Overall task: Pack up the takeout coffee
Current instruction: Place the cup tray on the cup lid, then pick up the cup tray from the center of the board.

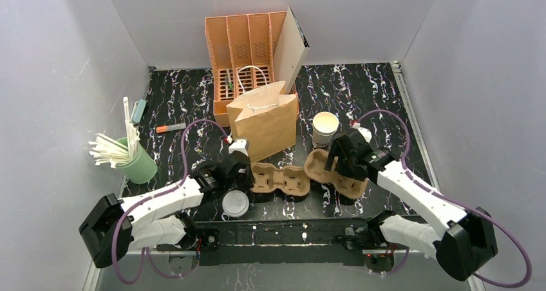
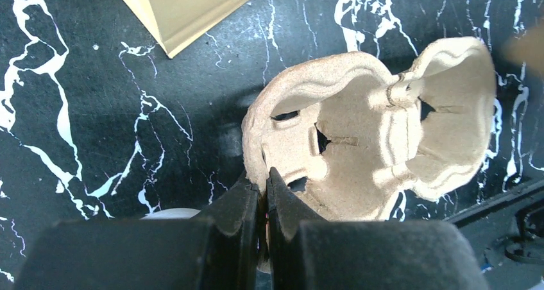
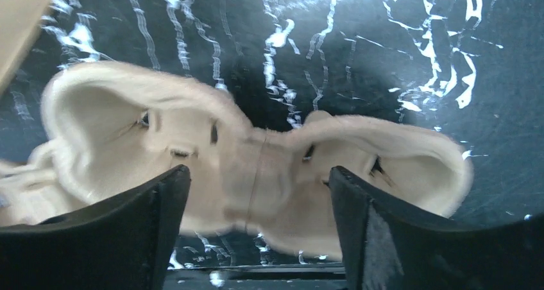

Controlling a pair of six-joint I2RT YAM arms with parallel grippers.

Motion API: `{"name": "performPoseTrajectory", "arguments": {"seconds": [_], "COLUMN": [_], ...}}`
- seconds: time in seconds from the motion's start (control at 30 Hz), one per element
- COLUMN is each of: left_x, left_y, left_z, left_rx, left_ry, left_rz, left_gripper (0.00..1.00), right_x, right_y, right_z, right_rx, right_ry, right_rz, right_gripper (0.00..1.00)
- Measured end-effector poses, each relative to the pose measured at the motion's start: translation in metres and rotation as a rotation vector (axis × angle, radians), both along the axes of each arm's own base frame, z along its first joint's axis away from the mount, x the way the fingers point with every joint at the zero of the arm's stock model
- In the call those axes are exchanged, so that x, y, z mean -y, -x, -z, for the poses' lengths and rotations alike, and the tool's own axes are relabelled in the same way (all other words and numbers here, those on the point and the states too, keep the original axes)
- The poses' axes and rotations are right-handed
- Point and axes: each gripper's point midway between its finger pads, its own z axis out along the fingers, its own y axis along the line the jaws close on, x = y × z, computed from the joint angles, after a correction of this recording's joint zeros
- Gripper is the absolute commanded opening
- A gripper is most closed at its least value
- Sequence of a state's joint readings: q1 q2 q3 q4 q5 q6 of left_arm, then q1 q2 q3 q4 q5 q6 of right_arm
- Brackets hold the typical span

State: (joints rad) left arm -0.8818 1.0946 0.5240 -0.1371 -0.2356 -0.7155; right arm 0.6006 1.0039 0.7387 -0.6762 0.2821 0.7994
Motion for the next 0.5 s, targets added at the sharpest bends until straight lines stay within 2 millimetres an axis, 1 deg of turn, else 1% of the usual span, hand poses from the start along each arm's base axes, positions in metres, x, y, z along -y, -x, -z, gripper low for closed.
{"name": "performPoseTrajectory", "arguments": {"seconds": [0.07, 0.13, 0.2, 0.27, 0.33, 0.4, 0.43, 0.5], "left_x": [0.001, 0.001, 0.001, 0.0, 0.002, 0.005, 0.007, 0.007], "left_y": [0.001, 0.002, 0.003, 0.004, 0.004, 0.004, 0.005, 0.006], "left_z": [-0.005, -0.008, -0.009, -0.008, -0.008, -0.009, -0.008, -0.005], "left_rx": [0.0, -0.002, -0.006, -0.014, -0.019, -0.022, -0.024, -0.031], "left_ry": [0.01, 0.011, 0.008, 0.007, 0.02, 0.046, 0.058, 0.067], "left_rz": [0.008, 0.012, 0.012, 0.01, 0.004, -0.003, -0.007, -0.014], "left_gripper": [0.0, 0.0, 0.0, 0.0, 0.0, 0.05, 0.07, 0.12], "right_x": [0.006, 0.007, 0.005, 0.0, -0.013, -0.029, -0.041, -0.07], "right_y": [0.004, 0.005, 0.003, -0.001, -0.009, -0.005, -0.001, 0.013], "right_z": [0.017, 0.024, 0.022, 0.01, -0.009, -0.019, -0.024, -0.03], "right_rx": [-0.06, -0.094, -0.095, -0.075, -0.028, -0.002, 0.01, 0.019], "right_ry": [0.035, 0.057, 0.061, 0.051, 0.029, 0.017, 0.01, -0.011], "right_rz": [0.006, -0.004, -0.021, -0.045, -0.074, -0.121, -0.156, -0.238], "right_gripper": [0.98, 0.98, 0.98, 0.98, 0.98, 0.98, 0.98, 0.92]}}
